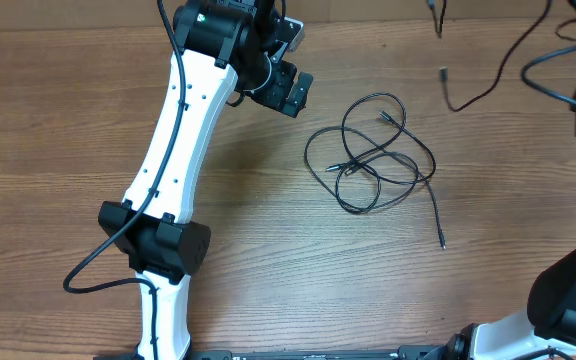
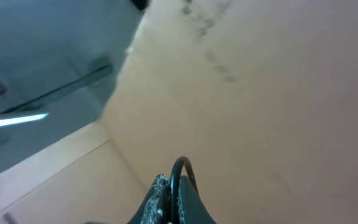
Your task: Untangle cables
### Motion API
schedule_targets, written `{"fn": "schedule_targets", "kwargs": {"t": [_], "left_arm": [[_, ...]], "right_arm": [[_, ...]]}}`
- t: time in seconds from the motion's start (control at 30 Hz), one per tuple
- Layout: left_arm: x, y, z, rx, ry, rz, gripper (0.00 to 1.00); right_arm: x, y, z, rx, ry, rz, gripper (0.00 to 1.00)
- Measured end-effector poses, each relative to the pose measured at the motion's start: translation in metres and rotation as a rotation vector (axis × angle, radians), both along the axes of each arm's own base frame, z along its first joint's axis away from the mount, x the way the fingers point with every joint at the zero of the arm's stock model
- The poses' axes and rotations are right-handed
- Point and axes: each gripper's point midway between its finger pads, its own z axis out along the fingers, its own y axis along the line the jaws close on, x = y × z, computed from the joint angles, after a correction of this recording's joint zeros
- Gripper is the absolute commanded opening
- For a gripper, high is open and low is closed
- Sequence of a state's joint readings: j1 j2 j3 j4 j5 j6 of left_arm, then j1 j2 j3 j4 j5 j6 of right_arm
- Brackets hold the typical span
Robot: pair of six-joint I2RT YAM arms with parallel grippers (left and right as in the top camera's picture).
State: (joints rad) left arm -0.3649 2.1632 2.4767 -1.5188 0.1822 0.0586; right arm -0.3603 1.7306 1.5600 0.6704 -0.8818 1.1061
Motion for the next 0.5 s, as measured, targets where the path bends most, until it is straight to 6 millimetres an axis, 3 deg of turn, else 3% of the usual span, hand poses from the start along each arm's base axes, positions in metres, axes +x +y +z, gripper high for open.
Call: {"fn": "schedule_targets", "kwargs": {"t": [0.2, 0.5], "left_arm": [[0.0, 0.0, 0.0, -0.001, -0.001, 0.0, 1.0], [0.001, 0.0, 0.0, -0.002, -0.003, 0.0, 1.0]], "right_arm": [[0.014, -0.031, -0.037, -0.016, 0.147, -0.089, 0.03], [0.026, -0.054, -0.077, -0.109, 0.25, -0.212, 0.04]]}}
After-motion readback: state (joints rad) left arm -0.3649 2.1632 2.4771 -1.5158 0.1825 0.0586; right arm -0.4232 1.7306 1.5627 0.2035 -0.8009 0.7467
